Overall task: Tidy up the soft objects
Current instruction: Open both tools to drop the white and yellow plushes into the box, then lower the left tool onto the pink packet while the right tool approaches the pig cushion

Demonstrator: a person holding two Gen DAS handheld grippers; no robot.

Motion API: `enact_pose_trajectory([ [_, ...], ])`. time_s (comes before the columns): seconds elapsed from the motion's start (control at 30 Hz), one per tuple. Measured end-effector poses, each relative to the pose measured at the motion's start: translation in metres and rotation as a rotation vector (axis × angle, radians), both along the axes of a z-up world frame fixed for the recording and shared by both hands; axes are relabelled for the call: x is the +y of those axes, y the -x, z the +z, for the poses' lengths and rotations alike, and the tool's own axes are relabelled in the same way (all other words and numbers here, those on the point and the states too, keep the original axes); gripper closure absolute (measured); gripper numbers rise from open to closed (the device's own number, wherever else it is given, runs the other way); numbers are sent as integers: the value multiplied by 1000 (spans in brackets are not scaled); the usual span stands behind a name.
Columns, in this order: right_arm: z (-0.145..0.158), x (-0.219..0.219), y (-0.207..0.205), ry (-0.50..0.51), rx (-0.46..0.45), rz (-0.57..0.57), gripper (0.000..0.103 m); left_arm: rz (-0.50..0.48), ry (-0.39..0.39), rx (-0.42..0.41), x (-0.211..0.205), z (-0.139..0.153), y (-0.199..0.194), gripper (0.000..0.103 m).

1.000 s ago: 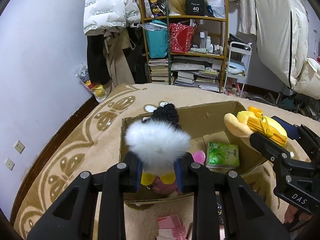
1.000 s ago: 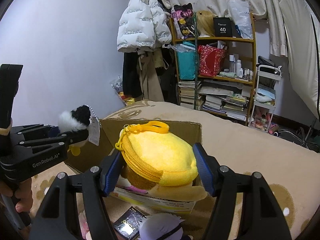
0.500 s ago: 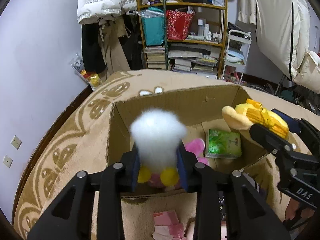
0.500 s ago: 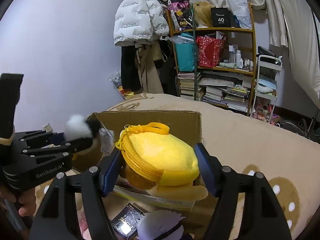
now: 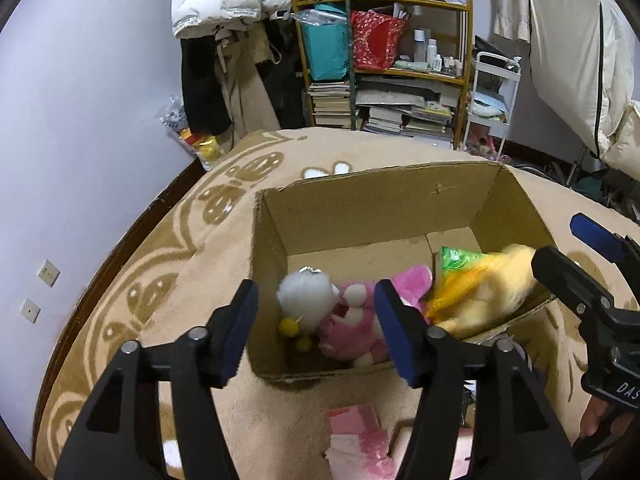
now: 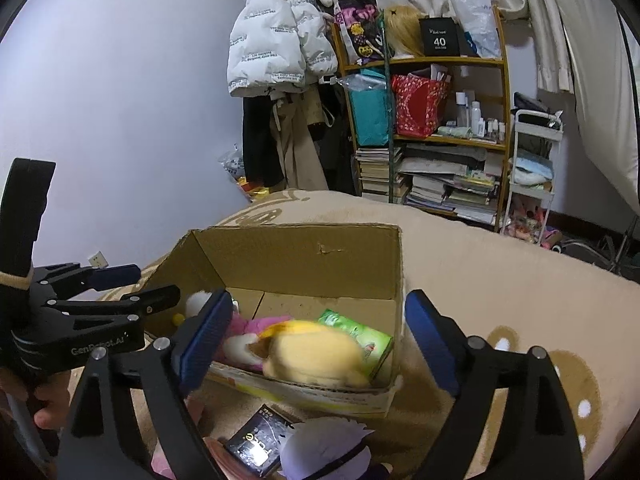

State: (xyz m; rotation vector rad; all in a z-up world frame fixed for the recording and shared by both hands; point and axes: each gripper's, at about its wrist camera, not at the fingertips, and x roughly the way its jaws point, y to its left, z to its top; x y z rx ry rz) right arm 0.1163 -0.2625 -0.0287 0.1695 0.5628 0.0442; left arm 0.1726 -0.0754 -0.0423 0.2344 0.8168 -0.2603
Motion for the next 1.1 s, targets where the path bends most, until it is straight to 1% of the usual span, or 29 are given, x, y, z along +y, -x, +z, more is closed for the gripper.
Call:
enact_pose_trajectory([
  [0.07, 3, 2, 5, 1, -5, -1, 3, 7, 15, 9, 5, 2, 3, 36],
  [0.13, 7, 3, 12, 1, -14, -3, 0, 14, 25, 7, 9, 6, 7, 30],
  [0.2, 12, 4, 18, 6, -20, -5, 0, 26, 37, -3, 14, 12, 12, 18],
  [0.27, 17, 6, 25, 11, -20, -7, 0, 39, 43, -16, 18, 17, 17, 10],
  [0.3, 19, 7, 28, 12, -20, -8, 0, 40, 45, -22, 21, 21, 21, 9],
  [0.4, 22, 10, 38, 21, -17, -5, 0, 49, 47, -26, 26, 28, 26, 8],
  [0.57, 27, 18, 56, 27, 0, -13, 0, 62, 76, -7, 38, 36, 38, 8],
  [0.73, 31, 25, 72, 16, 23, -15, 0, 39, 63, 14, 45, 43, 55, 8],
  [0.9, 31, 32, 87, -4, 43, -23, 0, 27, 44, 38, 49, 41, 73, 8],
  [1.03, 28, 36, 96, -32, 68, -22, 0, 29, 63, 60, 56, 40, 83, 8],
  [1.1, 26, 38, 99, -38, 91, -20, 0, 31, 56, 63, 58, 39, 87, 8],
])
